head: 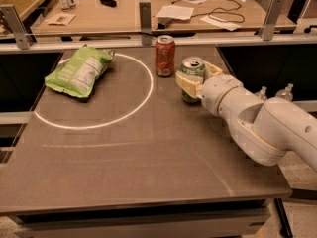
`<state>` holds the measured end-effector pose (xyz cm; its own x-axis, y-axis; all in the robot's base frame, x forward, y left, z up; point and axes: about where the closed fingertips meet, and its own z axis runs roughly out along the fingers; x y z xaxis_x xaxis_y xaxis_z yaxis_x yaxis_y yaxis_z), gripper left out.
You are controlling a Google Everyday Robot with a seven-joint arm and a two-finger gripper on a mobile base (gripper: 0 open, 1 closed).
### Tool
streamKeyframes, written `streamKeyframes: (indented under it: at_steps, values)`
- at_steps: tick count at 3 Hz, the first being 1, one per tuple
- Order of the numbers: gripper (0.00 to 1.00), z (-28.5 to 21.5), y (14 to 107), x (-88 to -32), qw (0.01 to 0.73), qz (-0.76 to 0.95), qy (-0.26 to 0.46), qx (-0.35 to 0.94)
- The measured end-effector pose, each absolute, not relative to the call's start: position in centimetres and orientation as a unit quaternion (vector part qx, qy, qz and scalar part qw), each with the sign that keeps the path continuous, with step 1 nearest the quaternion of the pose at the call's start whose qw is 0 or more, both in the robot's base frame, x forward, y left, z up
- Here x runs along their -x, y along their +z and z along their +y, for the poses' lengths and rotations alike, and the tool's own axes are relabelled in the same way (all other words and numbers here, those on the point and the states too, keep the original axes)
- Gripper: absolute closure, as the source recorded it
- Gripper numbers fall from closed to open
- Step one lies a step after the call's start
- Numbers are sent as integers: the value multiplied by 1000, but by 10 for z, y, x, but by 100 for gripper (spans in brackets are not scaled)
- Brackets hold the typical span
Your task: Move green can near coke can
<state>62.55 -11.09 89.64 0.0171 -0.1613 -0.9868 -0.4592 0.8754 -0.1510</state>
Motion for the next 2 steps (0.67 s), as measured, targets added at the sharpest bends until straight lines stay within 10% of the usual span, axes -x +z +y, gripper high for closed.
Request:
streamKeyframes:
  at_steps: [2]
  values:
    - [100,-109,908,-654,691,682,122,208]
